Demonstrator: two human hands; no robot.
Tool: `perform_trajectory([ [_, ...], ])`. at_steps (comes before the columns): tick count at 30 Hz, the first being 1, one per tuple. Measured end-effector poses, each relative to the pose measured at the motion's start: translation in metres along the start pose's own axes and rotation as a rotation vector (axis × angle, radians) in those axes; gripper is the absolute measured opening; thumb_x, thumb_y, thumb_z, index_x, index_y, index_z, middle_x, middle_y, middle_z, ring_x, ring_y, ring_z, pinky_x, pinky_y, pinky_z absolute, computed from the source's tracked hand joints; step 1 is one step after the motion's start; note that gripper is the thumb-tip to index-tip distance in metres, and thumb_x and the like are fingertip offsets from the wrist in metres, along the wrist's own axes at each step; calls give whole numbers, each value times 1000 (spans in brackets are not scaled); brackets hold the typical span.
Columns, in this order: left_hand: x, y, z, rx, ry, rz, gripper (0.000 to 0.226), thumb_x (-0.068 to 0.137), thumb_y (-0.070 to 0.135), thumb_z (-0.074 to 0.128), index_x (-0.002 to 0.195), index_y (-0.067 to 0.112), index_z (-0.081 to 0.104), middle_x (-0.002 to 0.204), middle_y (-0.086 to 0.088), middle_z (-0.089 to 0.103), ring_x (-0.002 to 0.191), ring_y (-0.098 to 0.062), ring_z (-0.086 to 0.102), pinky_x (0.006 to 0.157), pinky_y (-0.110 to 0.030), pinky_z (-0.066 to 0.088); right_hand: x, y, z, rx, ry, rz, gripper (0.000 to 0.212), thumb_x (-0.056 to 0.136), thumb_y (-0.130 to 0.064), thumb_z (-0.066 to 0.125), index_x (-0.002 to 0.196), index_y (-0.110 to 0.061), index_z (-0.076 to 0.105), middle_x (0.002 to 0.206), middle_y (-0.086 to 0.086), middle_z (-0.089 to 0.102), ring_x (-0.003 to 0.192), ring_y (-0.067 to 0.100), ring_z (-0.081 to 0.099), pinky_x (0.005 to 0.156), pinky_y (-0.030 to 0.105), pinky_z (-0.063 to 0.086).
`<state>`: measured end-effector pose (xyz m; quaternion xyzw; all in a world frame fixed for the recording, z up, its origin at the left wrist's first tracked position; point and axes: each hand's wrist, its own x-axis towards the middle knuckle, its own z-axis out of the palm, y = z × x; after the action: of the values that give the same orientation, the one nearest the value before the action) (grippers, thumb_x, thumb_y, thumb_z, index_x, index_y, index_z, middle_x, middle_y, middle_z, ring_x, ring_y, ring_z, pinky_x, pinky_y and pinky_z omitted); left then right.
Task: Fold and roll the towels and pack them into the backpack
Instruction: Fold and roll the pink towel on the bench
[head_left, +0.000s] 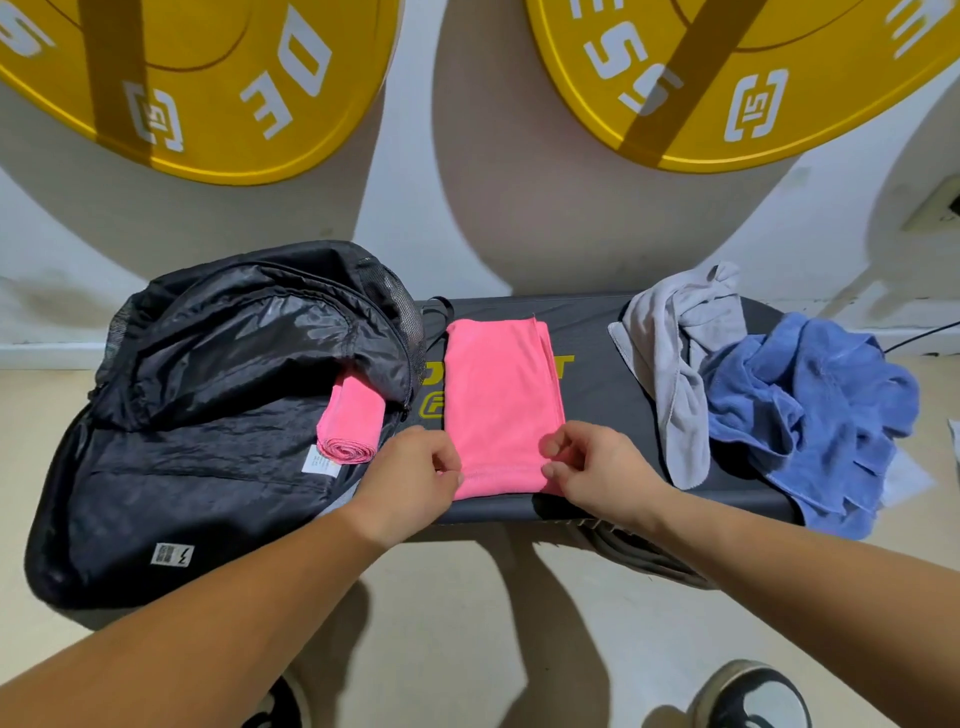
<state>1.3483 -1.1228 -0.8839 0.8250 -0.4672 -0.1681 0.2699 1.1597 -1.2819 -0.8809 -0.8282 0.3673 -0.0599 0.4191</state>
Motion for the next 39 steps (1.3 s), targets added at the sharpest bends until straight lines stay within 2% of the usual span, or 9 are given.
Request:
perform_trajectory([
  [4,-2,23,-4,542,-62,279,16,81,5,60,84,19,66,94,-3,55,97,-29,53,71,-38,47,7,-6,-2,-236,-13,-47,18,86,-21,66,70,-22,59,74,-10,57,75,17,60,67,28,48],
  [7,-10,41,3,794,-213,286,27,89,5,50,110,13,64,112,-8,54,110,-33,49,78,-39,40,8,-4,6,-646,98,-363,12,87,-30,66,83,-20,60,83,-2,49,77,26,57,57,33,42],
  [11,-22,30,10,732,-178,327,13,85,20,60,94,13,67,98,-7,57,93,-31,56,67,-38,45,-2,-5,11,-929,12,-618,18,60,-22,76,73,-19,64,72,0,55,61,25,54,52,32,35],
  [14,-19,8,12,524,-135,315,19,88,32,62,93,15,66,100,-5,55,94,-29,53,74,-43,53,-9,2,9,-896,25,-649,11,71,-27,71,72,-19,63,75,1,56,63,25,52,54,35,41],
  [19,-12,-10,3,251,-151,279,32,86,30,74,115,18,69,109,3,55,101,-19,51,89,-30,42,-7,10,4,-790,27,-617,11,74,-14,67,84,-15,63,85,4,55,72,26,52,59,40,47],
  [25,-14,-5,-3,192,-158,232,18,92,20,63,108,20,72,102,4,63,98,-17,56,86,-30,43,-7,1,-6,-588,-98,-512,13,76,-19,52,84,-13,62,85,0,47,79,26,50,69,36,46],
  [30,-16,0,-10,-50,-209,-49,10,91,16,67,92,20,76,80,11,67,74,-7,59,69,-24,46,-8,-6,-17,-238,-255,-73,15,90,-17,64,76,-22,59,77,-14,54,74,13,52,68,19,40],
  [34,-15,2,-6,-243,-73,-272,9,86,10,74,82,17,70,74,0,68,64,-12,58,61,-20,48,-12,-2,-13,-36,-118,92,6,87,-18,72,83,-15,68,79,-2,69,67,11,58,55,16,43],
  [39,-14,-1,0,109,34,108,14,82,2,70,79,15,65,83,1,57,74,-18,54,70,-34,47,-8,-2,-13,-147,12,92,21,83,-26,79,75,-19,60,79,-5,59,67,10,56,55,21,40],
])
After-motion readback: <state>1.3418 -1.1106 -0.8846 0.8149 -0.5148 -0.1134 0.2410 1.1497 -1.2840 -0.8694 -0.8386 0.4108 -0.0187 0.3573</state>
